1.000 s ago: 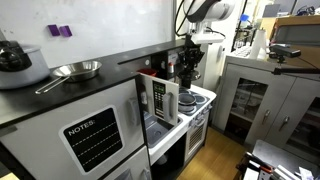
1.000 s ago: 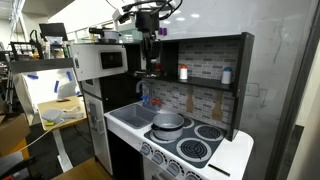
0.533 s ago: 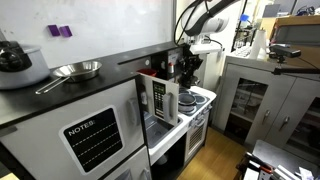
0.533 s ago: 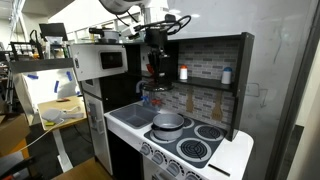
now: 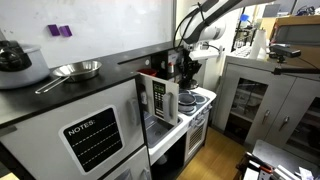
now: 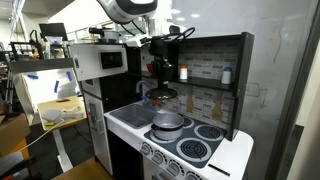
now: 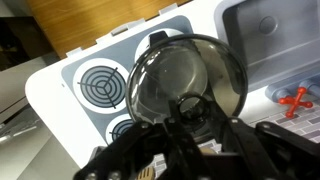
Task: Put the black lid on top of the grey pot
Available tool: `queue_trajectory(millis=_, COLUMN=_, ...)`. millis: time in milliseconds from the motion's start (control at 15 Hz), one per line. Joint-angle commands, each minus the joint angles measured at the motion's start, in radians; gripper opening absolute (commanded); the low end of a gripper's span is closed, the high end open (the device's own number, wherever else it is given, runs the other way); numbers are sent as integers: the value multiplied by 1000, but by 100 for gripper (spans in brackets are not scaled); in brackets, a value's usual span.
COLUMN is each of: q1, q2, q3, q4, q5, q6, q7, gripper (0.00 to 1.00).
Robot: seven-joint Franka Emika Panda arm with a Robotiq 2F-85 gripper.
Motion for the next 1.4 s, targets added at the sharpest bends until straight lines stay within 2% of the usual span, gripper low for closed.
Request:
queue_trajectory(millis=0, q1=-21, q2=21, q3=9, q4=1, q5=37, q6=35, q7=-49, gripper=8)
queue_trajectory(millis=267, q1=-29, q2=31, q3=10, q4=-4, q5=53, q6=49, q7=-69, gripper=8)
queue_trajectory(millis=333, q1=-20, q2=34, q3=7, q4=1, q5=30, q6=31, q7=-33, gripper=33)
queue_trajectory(millis=1200, q1=-22, q2=35, q3=7, q4=1, q5=31, q6=32, q7=-40, gripper=33)
queue_trajectory(millis=1267, q1=-23, q2=38, q3=7, q4=1, q5=37, q6=37, q7=-42, gripper=8)
queue_trajectory(millis=1333, q1=-24, q2=42, q3=7, q4=0, q5=38, q6=41, q7=-43, gripper=8)
